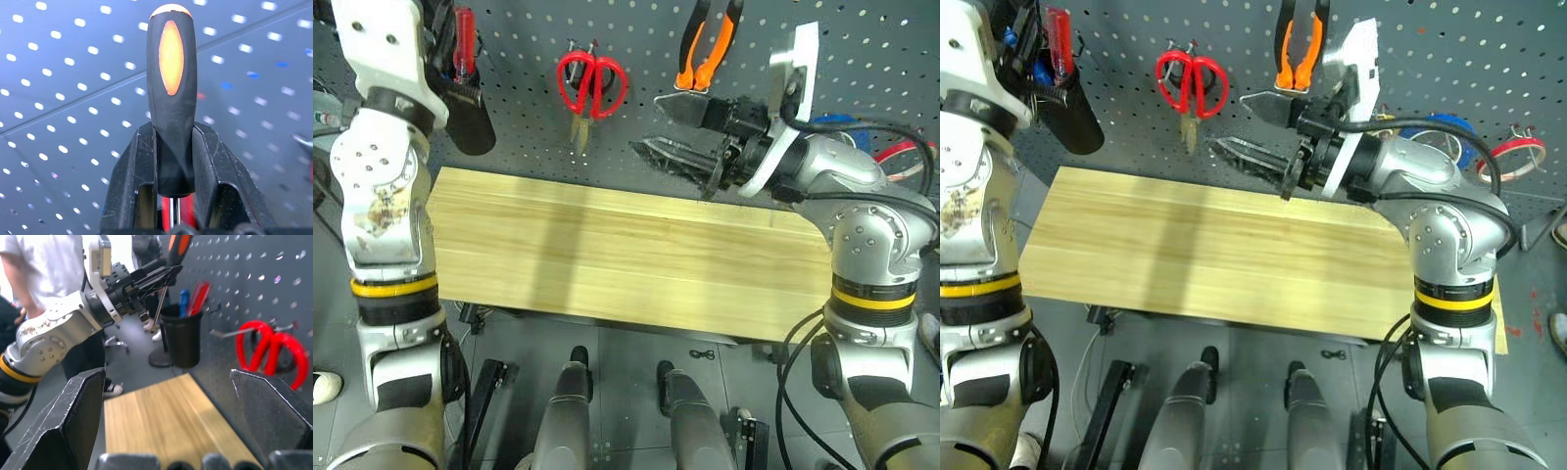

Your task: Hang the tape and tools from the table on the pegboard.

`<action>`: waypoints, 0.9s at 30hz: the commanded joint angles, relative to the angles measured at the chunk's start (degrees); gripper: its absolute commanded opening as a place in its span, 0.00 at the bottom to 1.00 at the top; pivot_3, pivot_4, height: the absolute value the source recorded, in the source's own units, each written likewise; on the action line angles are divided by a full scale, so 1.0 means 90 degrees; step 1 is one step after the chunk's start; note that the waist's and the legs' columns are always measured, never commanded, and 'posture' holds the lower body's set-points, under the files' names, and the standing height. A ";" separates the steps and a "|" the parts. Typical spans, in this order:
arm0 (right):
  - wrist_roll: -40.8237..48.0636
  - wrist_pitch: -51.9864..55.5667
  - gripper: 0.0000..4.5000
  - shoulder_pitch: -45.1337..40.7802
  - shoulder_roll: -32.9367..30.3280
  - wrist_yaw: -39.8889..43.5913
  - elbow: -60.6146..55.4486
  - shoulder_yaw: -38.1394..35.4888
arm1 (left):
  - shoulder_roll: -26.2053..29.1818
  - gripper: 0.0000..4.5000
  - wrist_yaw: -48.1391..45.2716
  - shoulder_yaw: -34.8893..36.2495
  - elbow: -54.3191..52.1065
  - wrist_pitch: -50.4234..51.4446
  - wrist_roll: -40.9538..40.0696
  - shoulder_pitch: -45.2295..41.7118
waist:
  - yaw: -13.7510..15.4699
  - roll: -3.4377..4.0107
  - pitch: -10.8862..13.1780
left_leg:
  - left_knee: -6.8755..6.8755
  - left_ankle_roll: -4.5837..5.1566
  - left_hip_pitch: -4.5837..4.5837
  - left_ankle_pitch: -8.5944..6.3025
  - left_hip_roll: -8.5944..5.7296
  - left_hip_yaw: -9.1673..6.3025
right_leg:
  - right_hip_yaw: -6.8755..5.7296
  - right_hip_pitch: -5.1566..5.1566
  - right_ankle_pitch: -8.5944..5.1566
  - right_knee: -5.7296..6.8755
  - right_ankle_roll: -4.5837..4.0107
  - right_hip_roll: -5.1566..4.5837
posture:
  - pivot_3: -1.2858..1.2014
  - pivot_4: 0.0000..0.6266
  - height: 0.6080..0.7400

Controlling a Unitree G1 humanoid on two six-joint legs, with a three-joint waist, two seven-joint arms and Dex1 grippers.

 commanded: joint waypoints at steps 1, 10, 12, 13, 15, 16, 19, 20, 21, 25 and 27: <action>0.0068 -0.0358 1.00 -0.0393 0.0023 -0.0088 0.0033 -0.0369 | 0.0063 0.11 0.0188 -0.0060 0.0595 -0.0817 0.0205 -0.0738 | 0.0036 0.0000 0.0000 | 0.0001 -0.0005 -0.0002 0.0003 0.0000 0.0000 | -0.0002 -0.0002 0.0001 0.0001 0.0000 0.0000 | 0.58 0.52 1.00; 0.0001 -0.0385 1.00 -0.0655 0.0062 -0.0339 0.0105 -0.0377 | -0.0124 0.11 0.0402 -0.0105 0.1914 -0.1733 0.0263 -0.1492 | 0.0084 0.0000 -0.0008 | 0.0001 -0.0020 -0.0011 0.0026 0.0002 -0.0012 | -0.0035 0.0004 0.0005 0.0015 -0.0006 -0.0006 | 0.56 0.51 1.00; -0.0004 -0.0367 1.00 -0.0644 0.0052 -0.0371 0.0079 -0.0373 | -0.0166 0.11 0.0397 -0.0094 0.2028 -0.1822 0.0244 -0.1544 | 0.0075 0.0000 -0.0008 | 0.0003 -0.0020 -0.0020 0.0028 0.0002 -0.0018 | -0.0044 0.0003 0.0005 0.0012 -0.0006 -0.0008 | 0.56 0.52 1.00; -0.0012 -0.0357 1.00 -0.0633 0.0037 -0.0378 0.0068 -0.0359 | -0.0187 0.11 0.0387 -0.0087 0.2059 -0.1840 0.0228 -0.1554 | 0.0064 0.0000 -0.0008 | 0.0002 -0.0019 -0.0024 0.0028 0.0003 -0.0022 | -0.0049 0.0002 0.0005 0.0011 -0.0006 -0.0008 | 0.56 0.52 1.00; -0.0031 -0.0365 1.00 -0.0611 0.0015 -0.0374 0.0060 -0.0333 | -0.0212 0.11 0.0384 -0.0093 0.2095 -0.1874 0.0227 -0.1552 | 0.0058 0.0000 -0.0008 | 0.0002 -0.0021 -0.0032 0.0030 0.0002 -0.0036 | -0.0066 0.0002 0.0008 0.0016 -0.0010 -0.0008 | 0.56 0.52 1.00; -0.0043 -0.0370 1.00 -0.0604 0.0008 -0.0370 0.0066 -0.0325 | -0.0220 0.11 0.0383 -0.0102 0.2115 -0.1899 0.0237 -0.1541 | 0.0055 0.0000 -0.0008 | 0.0002 -0.0021 -0.0033 0.0030 0.0003 -0.0041 | -0.0073 0.0002 0.0009 0.0020 -0.0012 -0.0008 | 0.56 0.52 1.00; -0.0075 -0.0389 1.00 -0.0615 0.0007 -0.0367 0.0080 -0.0314 | -0.0255 0.11 0.0414 -0.0077 0.2230 -0.1941 0.0230 -0.1474 | 0.0028 0.0000 -0.0008 | 0.0000 -0.0024 -0.0037 0.0032 0.0002 -0.0062 | -0.0093 0.0002 0.0010 0.0042 -0.0014 -0.0008 | 0.56 0.52 1.00; -0.0084 -0.0396 1.00 -0.0619 0.0007 -0.0367 0.0083 -0.0312 | -0.0280 0.11 0.0427 -0.0065 0.2261 -0.1947 0.0216 -0.1431 | 0.0024 0.0000 -0.0008 | 0.0000 -0.0027 -0.0037 0.0034 0.0002 -0.0064 | -0.0094 0.0002 0.0010 0.0042 -0.0014 -0.0008 | 0.56 0.52 1.00; -0.0088 -0.0396 1.00 -0.0621 0.0007 -0.0368 0.0087 -0.0312 | -0.0313 0.11 0.0441 -0.0052 0.2277 -0.1945 0.0198 -0.1377 | 0.0022 0.0000 -0.0008 | 0.0000 -0.0030 -0.0036 0.0037 0.0002 -0.0066 | -0.0095 0.0002 0.0010 0.0042 -0.0014 -0.0008 | 0.56 0.52 1.00; -0.0140 -0.0388 1.00 -0.0624 -0.0022 -0.0327 0.0101 -0.0277 | -0.0472 0.11 0.0500 0.0047 0.2352 -0.1698 0.0058 -0.1102 | 0.0020 0.0000 -0.0008 | 0.0003 -0.0031 -0.0034 0.0049 0.0001 -0.0072 | -0.0101 0.0002 0.0011 0.0038 -0.0016 -0.0008 | 0.55 0.53 1.00; -0.0144 -0.0348 1.00 -0.0605 -0.0051 -0.0314 0.0076 -0.0265 | -0.0493 0.11 0.0606 0.0173 0.2421 -0.1561 -0.0023 -0.0963 | 0.0005 0.0000 -0.0008 | 0.0004 -0.0029 -0.0033 0.0051 0.0001 -0.0074 | -0.0101 0.0002 0.0012 0.0041 -0.0018 -0.0008 | 0.55 0.53 1.00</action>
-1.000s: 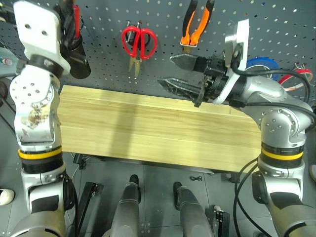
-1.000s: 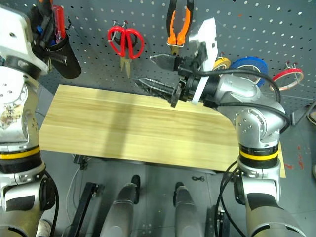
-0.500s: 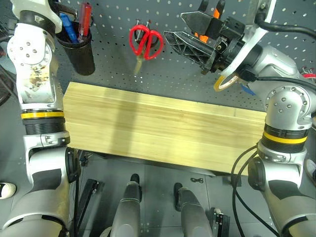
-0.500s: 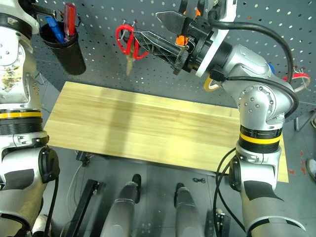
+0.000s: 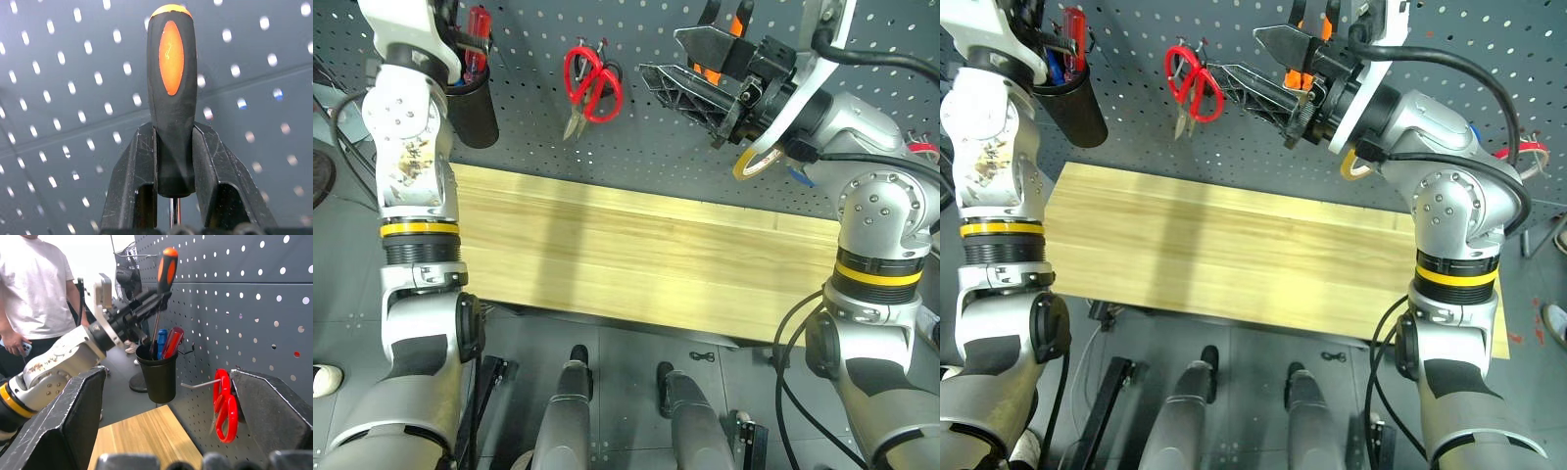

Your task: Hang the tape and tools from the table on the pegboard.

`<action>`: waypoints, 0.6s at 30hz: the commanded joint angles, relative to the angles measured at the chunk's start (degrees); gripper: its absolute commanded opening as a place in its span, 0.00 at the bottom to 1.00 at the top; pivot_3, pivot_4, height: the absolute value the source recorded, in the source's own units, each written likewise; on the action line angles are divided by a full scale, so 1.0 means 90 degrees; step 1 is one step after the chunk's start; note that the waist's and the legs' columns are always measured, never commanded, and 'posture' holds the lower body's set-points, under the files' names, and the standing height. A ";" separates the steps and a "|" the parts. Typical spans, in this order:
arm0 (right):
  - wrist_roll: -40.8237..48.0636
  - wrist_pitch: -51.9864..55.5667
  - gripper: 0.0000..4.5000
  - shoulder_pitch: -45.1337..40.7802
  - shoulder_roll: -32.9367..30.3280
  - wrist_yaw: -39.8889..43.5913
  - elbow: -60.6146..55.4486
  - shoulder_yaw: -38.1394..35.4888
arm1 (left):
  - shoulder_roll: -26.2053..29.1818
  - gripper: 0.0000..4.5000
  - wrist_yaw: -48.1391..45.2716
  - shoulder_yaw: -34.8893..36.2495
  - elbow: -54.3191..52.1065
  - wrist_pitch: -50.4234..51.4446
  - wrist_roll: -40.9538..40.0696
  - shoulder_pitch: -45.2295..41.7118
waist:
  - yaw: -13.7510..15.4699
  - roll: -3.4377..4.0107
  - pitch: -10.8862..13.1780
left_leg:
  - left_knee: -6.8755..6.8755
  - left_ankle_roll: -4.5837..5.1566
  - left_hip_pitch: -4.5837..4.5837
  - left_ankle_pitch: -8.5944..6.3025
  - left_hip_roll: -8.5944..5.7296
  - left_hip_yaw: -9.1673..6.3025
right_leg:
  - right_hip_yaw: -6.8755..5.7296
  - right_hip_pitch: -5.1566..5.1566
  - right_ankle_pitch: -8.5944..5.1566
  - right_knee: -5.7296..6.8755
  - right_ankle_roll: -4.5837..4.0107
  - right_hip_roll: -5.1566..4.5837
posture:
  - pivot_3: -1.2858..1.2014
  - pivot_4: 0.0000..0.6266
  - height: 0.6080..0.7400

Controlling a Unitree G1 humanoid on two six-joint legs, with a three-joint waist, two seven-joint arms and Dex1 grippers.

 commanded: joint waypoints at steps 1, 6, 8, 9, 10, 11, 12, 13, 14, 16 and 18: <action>-0.0016 -0.0083 1.00 -0.0022 -0.0158 0.0049 -0.0242 -0.0077 | 0.0048 0.11 0.0204 0.0263 -0.0034 0.0099 -0.0156 0.0121 | -0.0019 0.0000 0.0000 | 0.0000 0.0001 0.0000 0.0001 0.0000 -0.0001 | -0.0001 0.0000 0.0000 0.0001 0.0000 0.0000 | 0.55 0.54 1.00; -0.0020 -0.0064 1.00 0.0068 -0.0262 0.0075 -0.0258 -0.0046 | 0.0069 0.52 0.0150 0.0264 -0.0171 0.0174 -0.0278 0.0210 | -0.0052 0.0000 0.0000 | 0.0000 0.0001 -0.0002 0.0002 0.0000 -0.0007 | -0.0006 0.0001 0.0001 0.0006 -0.0001 0.0000 | 0.55 0.54 1.00; -0.0032 -0.0080 1.00 0.0086 -0.0276 0.0082 -0.0263 -0.0029 | 0.0120 0.73 0.0185 0.0312 -0.0275 0.0268 -0.0320 0.0274 | -0.0061 0.0000 0.0000 | 0.0000 0.0001 -0.0002 0.0004 -0.0001 -0.0008 | -0.0007 0.0002 0.0001 0.0006 -0.0001 0.0000 | 0.55 0.53 1.00; -0.0042 -0.0085 1.00 0.0100 -0.0289 0.0088 -0.0269 -0.0019 | 0.0161 0.84 0.0192 0.0341 -0.0388 0.0360 -0.0343 0.0321 | -0.0067 0.0000 0.0000 | 0.0000 0.0001 -0.0001 0.0004 -0.0001 -0.0008 | -0.0007 0.0002 0.0001 0.0006 -0.0002 -0.0001 | 0.55 0.53 1.00; -0.0063 -0.0097 1.00 0.0133 -0.0325 0.0119 -0.0282 -0.0002 | 0.0195 0.93 0.0204 0.0396 -0.0551 0.0540 -0.0403 0.0357 | -0.0077 0.0000 0.0000 | 0.0000 0.0001 -0.0001 0.0004 -0.0001 -0.0008 | -0.0008 0.0002 0.0001 0.0006 -0.0002 -0.0001 | 0.55 0.53 1.00; -0.0077 -0.0108 1.00 0.0170 -0.0364 0.0158 -0.0293 0.0009 | 0.0218 0.99 0.0208 0.0442 -0.0699 0.0715 -0.0464 0.0375 | -0.0085 0.0000 0.0000 | 0.0000 0.0001 -0.0001 0.0005 -0.0001 -0.0009 | -0.0007 0.0002 0.0001 0.0006 -0.0002 0.0000 | 0.56 0.53 1.00; -0.0083 -0.0107 1.00 0.0202 -0.0398 0.0187 -0.0308 0.0013 | 0.0244 0.99 0.0189 0.0480 -0.0836 0.0876 -0.0522 0.0387 | -0.0091 0.0000 0.0000 | 0.0000 0.0001 -0.0001 0.0005 -0.0001 -0.0009 | -0.0008 0.0002 0.0001 0.0007 -0.0002 0.0000 | 0.56 0.53 1.00; -0.0087 -0.0083 1.00 0.0290 -0.0475 0.0235 -0.0345 -0.0001 | 0.0344 0.99 0.0081 0.0507 -0.1061 0.1110 -0.0597 0.0434 | -0.0097 0.0000 0.0000 | 0.0000 0.0001 -0.0001 0.0006 -0.0001 -0.0010 | -0.0008 0.0002 0.0001 0.0007 -0.0002 0.0000 | 0.56 0.52 1.00; -0.0088 -0.0054 1.00 0.0390 -0.0555 0.0280 -0.0396 -0.0018 | 0.0442 0.99 -0.0014 0.0551 -0.1283 0.1388 -0.0697 0.0492 | -0.0100 0.0000 0.0000 | 0.0000 0.0000 -0.0001 0.0006 -0.0001 -0.0010 | -0.0008 0.0002 0.0001 0.0007 -0.0002 0.0000 | 0.56 0.52 1.00; -0.0118 -0.0035 1.00 0.0735 -0.0792 0.0434 -0.0543 -0.0035 | 0.0672 0.99 -0.0346 0.0615 -0.1736 0.2014 -0.1004 0.0656 | -0.0109 0.0000 0.0000 | 0.0000 0.0000 -0.0001 0.0007 0.0000 -0.0013 | -0.0011 0.0003 0.0001 0.0009 -0.0002 -0.0001 | 0.57 0.53 1.00; -0.0139 -0.0015 1.00 0.1130 -0.1053 0.0594 -0.0727 -0.0024 | 0.0886 0.99 -0.0788 0.0612 -0.2162 0.2590 -0.1374 0.0859 | -0.0104 0.0000 0.0000 | -0.0001 0.0000 0.0000 0.0007 -0.0001 -0.0013 | -0.0011 0.0006 0.0001 0.0011 -0.0002 -0.0001 | 0.58 0.53 1.00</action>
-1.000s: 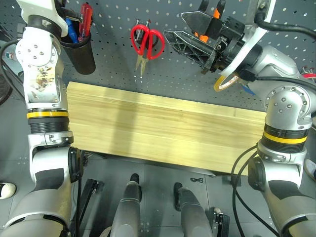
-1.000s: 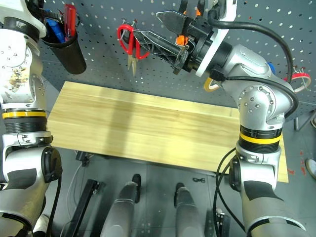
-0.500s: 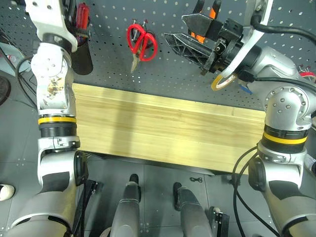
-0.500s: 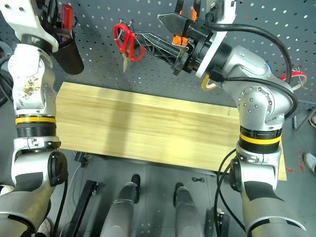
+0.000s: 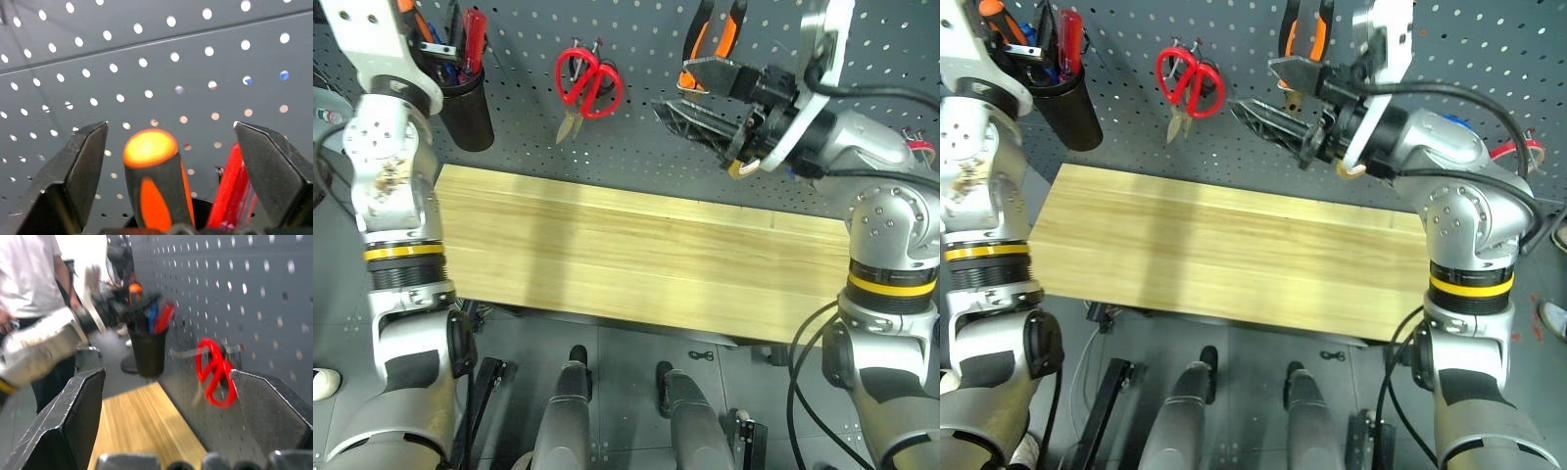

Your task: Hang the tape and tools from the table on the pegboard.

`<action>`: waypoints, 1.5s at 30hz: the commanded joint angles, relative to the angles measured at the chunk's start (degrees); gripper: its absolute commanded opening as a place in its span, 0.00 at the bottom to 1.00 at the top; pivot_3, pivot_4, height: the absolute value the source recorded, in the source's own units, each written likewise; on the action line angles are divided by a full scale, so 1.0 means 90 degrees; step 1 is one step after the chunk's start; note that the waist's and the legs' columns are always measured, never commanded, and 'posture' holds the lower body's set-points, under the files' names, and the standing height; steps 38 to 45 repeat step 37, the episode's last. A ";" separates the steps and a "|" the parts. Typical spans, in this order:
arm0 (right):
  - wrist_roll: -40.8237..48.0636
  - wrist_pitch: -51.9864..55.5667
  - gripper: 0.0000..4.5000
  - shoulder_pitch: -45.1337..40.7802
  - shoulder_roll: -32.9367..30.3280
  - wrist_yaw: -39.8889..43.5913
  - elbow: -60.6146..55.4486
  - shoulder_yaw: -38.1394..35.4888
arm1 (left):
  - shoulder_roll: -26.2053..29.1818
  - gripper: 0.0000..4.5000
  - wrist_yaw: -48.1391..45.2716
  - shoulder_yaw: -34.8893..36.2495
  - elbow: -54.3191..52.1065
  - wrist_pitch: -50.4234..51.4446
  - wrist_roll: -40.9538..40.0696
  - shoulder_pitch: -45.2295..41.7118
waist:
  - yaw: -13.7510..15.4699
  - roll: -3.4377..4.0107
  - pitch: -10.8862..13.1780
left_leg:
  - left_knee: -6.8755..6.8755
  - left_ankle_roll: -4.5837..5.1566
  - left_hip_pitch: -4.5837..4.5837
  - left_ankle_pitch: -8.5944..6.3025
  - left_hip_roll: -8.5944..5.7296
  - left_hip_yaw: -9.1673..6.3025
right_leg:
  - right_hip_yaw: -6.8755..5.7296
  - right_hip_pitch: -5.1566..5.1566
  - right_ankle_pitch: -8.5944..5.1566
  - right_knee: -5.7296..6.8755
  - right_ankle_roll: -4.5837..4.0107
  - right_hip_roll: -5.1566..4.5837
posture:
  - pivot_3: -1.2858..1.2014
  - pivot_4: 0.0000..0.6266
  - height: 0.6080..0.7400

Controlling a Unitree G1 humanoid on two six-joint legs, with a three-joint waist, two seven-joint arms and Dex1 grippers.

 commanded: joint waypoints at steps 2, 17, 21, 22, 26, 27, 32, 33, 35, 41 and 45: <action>-0.0113 -0.0110 1.00 0.0780 -0.0625 0.0439 -0.0660 -0.0108 | 0.0502 0.99 -0.1145 0.0205 -0.1256 0.1545 -0.1207 0.0421 | 0.0021 0.0000 0.0000 | 0.0000 0.0000 0.0002 0.0000 0.0000 0.0000 | 0.0000 0.0001 0.0000 -0.0001 0.0000 0.0000 | 0.58 0.53 1.00; -0.0755 -0.0131 1.00 0.3693 -0.1080 -0.0049 -0.1874 -0.0102 | 0.1319 0.99 -0.3567 -0.1209 -0.3719 0.3386 -0.2706 0.3577 | 0.0002 0.0008 -0.0028 | 0.0005 0.0004 0.0025 0.0013 0.0002 0.0000 | 0.0000 0.0018 0.0004 0.0000 -0.0008 -0.0002 | 0.57 0.53 1.00; -0.1578 -0.0518 1.00 0.4388 -0.1153 -0.0323 -0.1782 0.0207 | 0.0968 0.99 -0.3601 -0.2036 -0.3286 0.2617 -0.1948 0.4068 | 0.0026 0.0012 -0.0050 | 0.0011 0.0005 0.0024 0.0014 0.0002 0.0003 | 0.0001 0.0019 0.0004 -0.0005 -0.0008 -0.0002 | 0.56 0.52 1.00; -0.1841 -0.0636 1.00 0.4537 -0.1204 -0.0380 -0.1730 0.0317 | 0.0877 0.99 -0.3607 -0.2180 -0.3145 0.2419 -0.1776 0.4139 | 0.0026 0.0012 -0.0072 | 0.0011 0.0007 0.0024 0.0015 0.0001 0.0005 | 0.0002 0.0020 0.0004 -0.0007 -0.0008 -0.0003 | 0.56 0.52 1.00; -0.2288 -0.0807 1.00 0.4797 -0.0960 -0.0715 -0.1277 0.0361 | 0.0546 0.99 -0.3607 -0.2511 -0.2486 0.1897 -0.1302 0.4253 | -0.0030 0.0011 -0.0164 | 0.0011 0.0008 0.0024 0.0016 0.0003 0.0006 | 0.0002 0.0018 0.0002 -0.0010 -0.0009 -0.0002 | 0.55 0.52 1.00; -0.2381 -0.0811 1.00 0.4834 -0.0895 -0.0813 -0.1145 0.0354 | 0.0474 0.99 -0.3618 -0.2564 -0.2343 0.1795 -0.1214 0.4278 | -0.0041 0.0011 -0.0177 | 0.0011 0.0009 0.0026 0.0017 0.0004 0.0005 | 0.0002 0.0019 0.0002 -0.0010 -0.0009 -0.0002 | 0.55 0.52 1.00; -0.2735 -0.1070 1.00 0.5013 -0.0510 -0.1189 -0.0737 0.0299 | 0.0140 0.99 -0.3547 -0.2769 -0.1804 0.1331 -0.0738 0.4361 | -0.0057 0.0020 -0.0261 | 0.0012 0.0014 0.0026 0.0020 0.0003 0.0006 | 0.0003 0.0019 0.0003 -0.0009 -0.0009 -0.0002 | 0.55 0.52 1.00; -0.2801 -0.1113 1.00 0.5090 -0.0409 -0.1291 -0.0668 0.0289 | 0.0048 0.99 -0.3506 -0.2855 -0.1661 0.1232 -0.0606 0.4360 | -0.0056 0.0021 -0.0275 | 0.0011 0.0014 0.0026 0.0020 0.0003 0.0006 | 0.0003 0.0020 0.0002 -0.0009 -0.0009 -0.0002 | 0.55 0.50 1.00; -0.2984 -0.1281 1.00 0.5198 -0.0331 -0.1364 -0.0580 0.0346 | -0.0101 0.99 -0.3500 -0.2945 -0.1447 0.1115 -0.0466 0.4323 | -0.0044 0.0025 -0.0337 | 0.0010 0.0014 0.0025 0.0020 0.0002 0.0006 | 0.0003 0.0022 0.0000 -0.0012 -0.0008 -0.0002 | 0.55 0.50 1.00; -0.3012 -0.1287 1.00 0.5241 -0.0116 -0.1552 -0.0555 0.0258 | -0.0274 0.99 -0.3424 -0.3000 -0.1181 0.0936 -0.0278 0.4253 | -0.0043 0.0026 -0.0342 | 0.0012 0.0014 0.0026 0.0020 0.0001 0.0006 | 0.0003 0.0026 -0.0001 -0.0014 -0.0006 -0.0002 | 0.55 0.49 1.00; -0.3012 -0.1287 1.00 0.5241 -0.0116 -0.1552 -0.0555 0.0258 | -0.0274 0.99 -0.3424 -0.3000 -0.1181 0.0936 -0.0278 0.4253 | -0.0043 0.0026 -0.0342 | 0.0012 0.0014 0.0026 0.0020 0.0001 0.0006 | 0.0003 0.0026 -0.0001 -0.0014 -0.0006 -0.0002 | 0.55 0.49 1.00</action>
